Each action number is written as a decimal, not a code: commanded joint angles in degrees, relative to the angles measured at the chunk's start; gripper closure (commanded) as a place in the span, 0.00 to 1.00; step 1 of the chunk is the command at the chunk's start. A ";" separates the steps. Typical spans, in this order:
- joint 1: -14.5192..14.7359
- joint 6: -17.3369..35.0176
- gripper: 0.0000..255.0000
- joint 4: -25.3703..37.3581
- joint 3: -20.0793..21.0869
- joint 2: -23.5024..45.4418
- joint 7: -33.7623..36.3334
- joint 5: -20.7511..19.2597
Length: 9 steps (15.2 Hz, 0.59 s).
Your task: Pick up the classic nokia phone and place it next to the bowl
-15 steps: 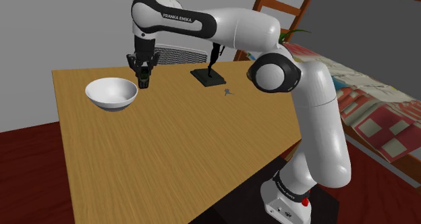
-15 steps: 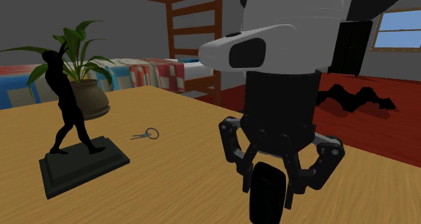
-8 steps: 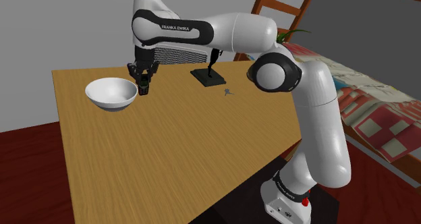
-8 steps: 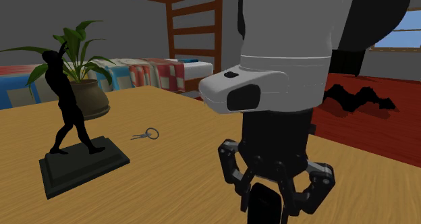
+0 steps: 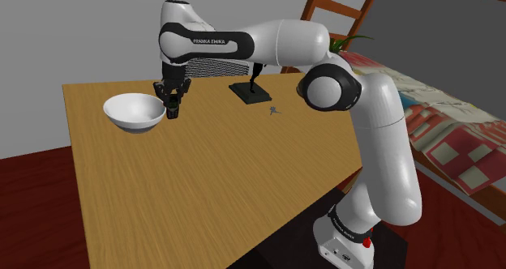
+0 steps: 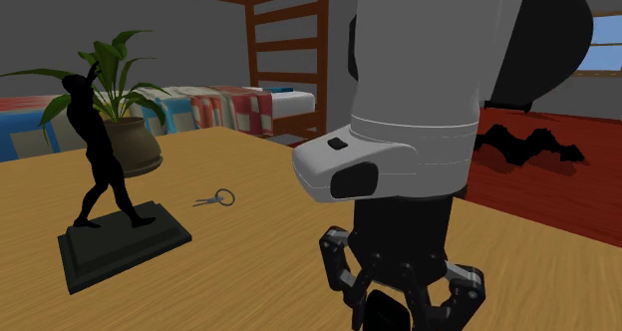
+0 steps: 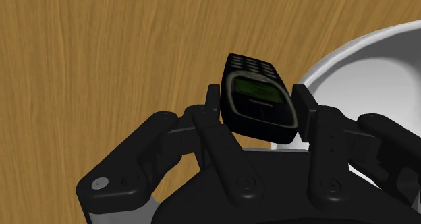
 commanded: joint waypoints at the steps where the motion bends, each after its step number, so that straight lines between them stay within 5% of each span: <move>1: 0.13 0.41 1.00 -0.66 0.12 0.18 0.03 0.06; 4: 0.13 0.41 1.00 -0.65 0.11 0.18 0.03 0.07; 5: 0.15 0.43 0.00 -0.39 0.12 0.45 0.05 0.06; 9: 0.19 0.73 0.00 -0.79 0.12 0.37 0.11 0.06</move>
